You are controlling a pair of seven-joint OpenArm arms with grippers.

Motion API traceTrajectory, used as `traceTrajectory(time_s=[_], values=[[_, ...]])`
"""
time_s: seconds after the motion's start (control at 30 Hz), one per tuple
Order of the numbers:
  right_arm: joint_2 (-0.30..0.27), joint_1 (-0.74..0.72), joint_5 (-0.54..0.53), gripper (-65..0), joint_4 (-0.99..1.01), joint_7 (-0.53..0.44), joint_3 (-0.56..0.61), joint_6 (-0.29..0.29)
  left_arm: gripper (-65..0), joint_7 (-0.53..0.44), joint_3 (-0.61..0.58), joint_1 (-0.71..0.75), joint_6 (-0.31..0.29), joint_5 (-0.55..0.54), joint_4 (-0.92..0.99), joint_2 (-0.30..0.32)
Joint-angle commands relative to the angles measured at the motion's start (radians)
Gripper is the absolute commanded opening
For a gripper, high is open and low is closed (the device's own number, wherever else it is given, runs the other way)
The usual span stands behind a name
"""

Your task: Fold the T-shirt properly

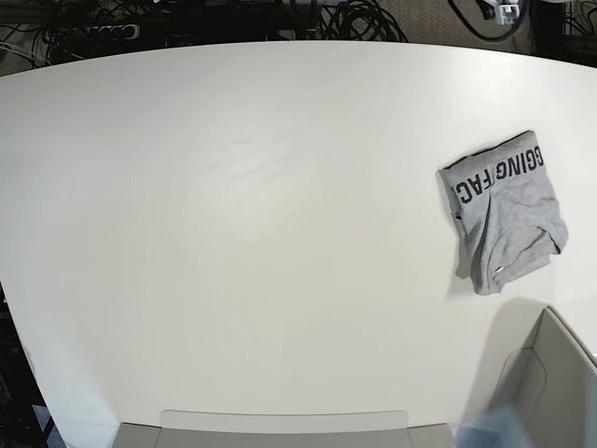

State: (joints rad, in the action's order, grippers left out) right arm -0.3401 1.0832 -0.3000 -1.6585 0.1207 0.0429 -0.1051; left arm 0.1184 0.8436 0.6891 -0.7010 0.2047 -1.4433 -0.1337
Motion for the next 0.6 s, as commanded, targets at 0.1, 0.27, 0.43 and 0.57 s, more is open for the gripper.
traceTrajectory(time_s=[0.1, 0.27, 0.43, 0.57], values=[[0.023, -0.033, -0.009, -65.0, 0.128, -0.048, 0.001, 0.012, -65.0, -0.158, 0.006, -0.024, 0.003, 0.071, 0.241, 0.01], [0.074, -0.122, -0.003, -65.0, 0.353, -0.112, 0.002, 0.014, -65.0, -0.234, 0.058, -0.145, 0.003, 0.204, 0.562, 0.088], [0.108, -0.24, -0.001, -65.0, 0.597, -0.189, 0.002, 0.015, -65.0, -0.36, 0.098, -0.279, 0.003, 0.356, 0.971, 0.237], [0.115, -0.343, -0.001, -65.0, 0.794, -0.241, 0.016, 0.017, -65.0, -0.486, 0.096, -0.358, 0.003, 0.483, 1.281, 0.345]])
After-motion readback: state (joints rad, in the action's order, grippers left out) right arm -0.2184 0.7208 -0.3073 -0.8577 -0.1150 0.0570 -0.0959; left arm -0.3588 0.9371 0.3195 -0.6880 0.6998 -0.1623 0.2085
